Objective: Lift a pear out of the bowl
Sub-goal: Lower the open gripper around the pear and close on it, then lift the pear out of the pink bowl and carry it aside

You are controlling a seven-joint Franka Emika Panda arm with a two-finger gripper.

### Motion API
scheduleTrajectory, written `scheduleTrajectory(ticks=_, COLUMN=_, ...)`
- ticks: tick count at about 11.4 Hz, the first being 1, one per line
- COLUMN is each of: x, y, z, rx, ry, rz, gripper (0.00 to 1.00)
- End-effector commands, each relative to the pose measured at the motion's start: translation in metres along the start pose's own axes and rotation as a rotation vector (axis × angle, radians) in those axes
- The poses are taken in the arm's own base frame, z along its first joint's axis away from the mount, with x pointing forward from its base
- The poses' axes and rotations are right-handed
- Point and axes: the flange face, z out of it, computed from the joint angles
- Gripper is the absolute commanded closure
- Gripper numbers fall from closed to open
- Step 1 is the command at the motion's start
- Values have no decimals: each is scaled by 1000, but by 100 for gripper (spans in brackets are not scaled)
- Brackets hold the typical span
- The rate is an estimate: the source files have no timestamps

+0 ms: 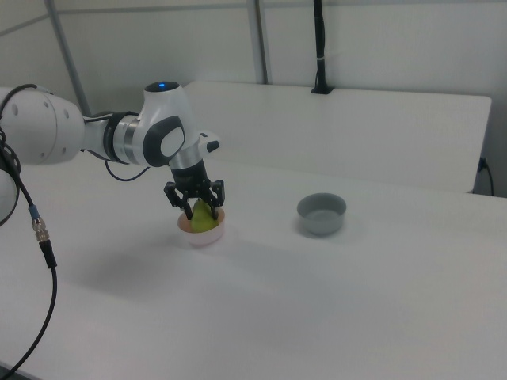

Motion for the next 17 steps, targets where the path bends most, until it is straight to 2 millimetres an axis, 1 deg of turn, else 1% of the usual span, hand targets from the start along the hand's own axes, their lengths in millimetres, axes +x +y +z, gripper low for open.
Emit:
scheduleTrajectory(ticks=1, x=-3, y=-1, z=-7, rx=-16, ry=11, rz=7, gripper=95)
scheduleTrajectory(ticks=3, x=-2, y=1, z=-28, rx=-22, ry=39, rz=10, gripper=96)
scheduleTrajectory(ticks=6, x=-6, y=0, z=-54, rx=-13, ry=36, rz=18, gripper=96)
scheduleTrajectory(ticks=9, x=-7, y=1, z=-58, rx=-13, ry=39, rz=19, gripper=97)
scheduleTrajectory(ticks=11, x=-8, y=2, z=-78, rx=-18, ry=63, rz=22, gripper=98)
scheduleTrajectory(ticks=13, x=-15, y=4, z=-108, rx=-13, ry=53, rz=27, gripper=99)
scheduleTrajectory(ticks=15, x=-31, y=26, z=-133, rx=-13, ry=51, rz=59, gripper=100)
scheduleTrajectory(ticks=17, x=-44, y=45, z=-151, rx=-18, ry=60, rz=74, gripper=100)
